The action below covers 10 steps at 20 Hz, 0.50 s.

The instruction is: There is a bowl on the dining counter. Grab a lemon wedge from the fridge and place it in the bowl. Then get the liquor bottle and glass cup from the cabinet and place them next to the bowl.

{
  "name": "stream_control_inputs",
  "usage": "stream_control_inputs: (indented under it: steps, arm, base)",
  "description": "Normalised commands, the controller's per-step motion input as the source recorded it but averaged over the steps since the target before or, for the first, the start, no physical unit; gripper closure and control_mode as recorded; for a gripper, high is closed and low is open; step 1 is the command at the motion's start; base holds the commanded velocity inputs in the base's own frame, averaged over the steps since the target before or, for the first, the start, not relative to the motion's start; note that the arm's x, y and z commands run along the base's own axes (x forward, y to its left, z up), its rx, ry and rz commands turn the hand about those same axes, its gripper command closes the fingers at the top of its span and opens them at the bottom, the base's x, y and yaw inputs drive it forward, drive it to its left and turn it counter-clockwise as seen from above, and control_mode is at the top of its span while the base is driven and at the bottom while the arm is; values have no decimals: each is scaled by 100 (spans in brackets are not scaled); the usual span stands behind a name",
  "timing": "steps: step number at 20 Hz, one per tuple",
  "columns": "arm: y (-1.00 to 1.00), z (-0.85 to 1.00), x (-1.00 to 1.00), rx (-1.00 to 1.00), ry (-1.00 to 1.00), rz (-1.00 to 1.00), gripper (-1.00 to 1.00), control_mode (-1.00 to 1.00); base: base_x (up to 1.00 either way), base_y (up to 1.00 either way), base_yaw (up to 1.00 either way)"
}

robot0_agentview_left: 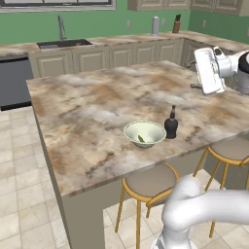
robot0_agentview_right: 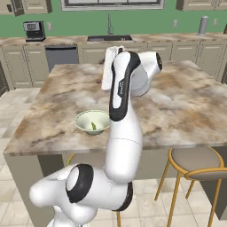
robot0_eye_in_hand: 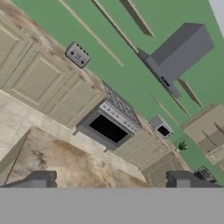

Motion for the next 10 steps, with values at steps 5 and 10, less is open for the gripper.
stream_control_inputs:
  steps: [5, 10]
  arm:
    - [70, 36, -83, -32, -6, -17, -100, -100]
    - [66, 6, -47, -31, 4, -24, -100, -100]
  base:
    - [0, 0, 0]
    - [0, 0, 0]
